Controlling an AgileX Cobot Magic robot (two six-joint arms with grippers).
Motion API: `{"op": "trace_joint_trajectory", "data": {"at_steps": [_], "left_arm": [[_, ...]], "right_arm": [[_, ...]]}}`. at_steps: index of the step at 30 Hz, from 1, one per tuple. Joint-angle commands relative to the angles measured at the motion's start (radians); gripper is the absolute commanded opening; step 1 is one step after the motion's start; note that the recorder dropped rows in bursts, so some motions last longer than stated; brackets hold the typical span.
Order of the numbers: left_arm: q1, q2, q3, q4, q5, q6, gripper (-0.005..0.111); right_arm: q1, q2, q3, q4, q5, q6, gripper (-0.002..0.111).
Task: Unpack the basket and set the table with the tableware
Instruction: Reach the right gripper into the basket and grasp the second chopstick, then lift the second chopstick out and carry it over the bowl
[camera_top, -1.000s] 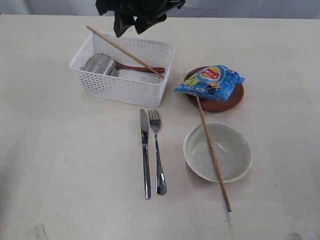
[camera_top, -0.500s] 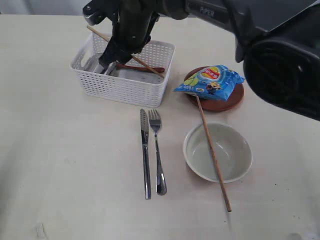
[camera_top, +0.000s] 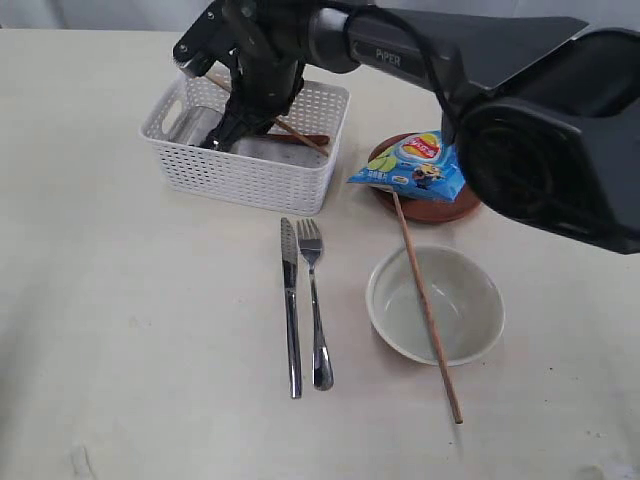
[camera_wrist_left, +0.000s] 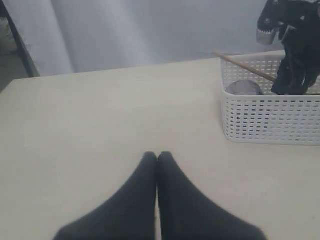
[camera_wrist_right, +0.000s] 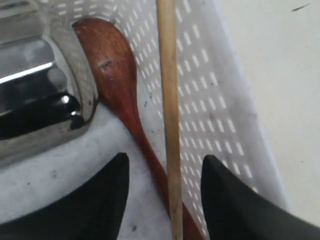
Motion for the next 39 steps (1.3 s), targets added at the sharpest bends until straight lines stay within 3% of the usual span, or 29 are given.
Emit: {"op": "trace_joint_trajectory", "data": {"at_steps": [1, 12, 14, 18, 19, 39], "left_arm": [[-0.008, -0.003, 0.002, 0.005, -0.007, 0.0, 0.0], [-0.008, -0.003, 0.002, 0.005, -0.007, 0.0, 0.0], [-0.008, -0.003, 0.002, 0.005, -0.007, 0.0, 0.0], [-0.008, -0.003, 0.002, 0.005, -0.007, 0.0, 0.0], [-0.008, -0.003, 0.002, 0.005, -0.007, 0.0, 0.0], [-0.008, -0.003, 0.002, 0.005, -0.007, 0.0, 0.0]], "right_arm": [[0.003, 0.009, -0.005, -0.009, -0.04, -0.007, 0.044], [0.003, 0.032, -0.005, -0.016, -0.046, 0.008, 0.041], [0.003, 0.032, -0.005, -0.023, -0.046, 0.008, 0.031], [0.003, 0.032, -0.005, -0.039, -0.046, 0.008, 0.002], [0.003, 0.032, -0.005, -0.039, -0.044, 0.008, 0.0], [0.003, -0.079, -0.089, 0.03, 0.08, 0.01, 0.0]]}}
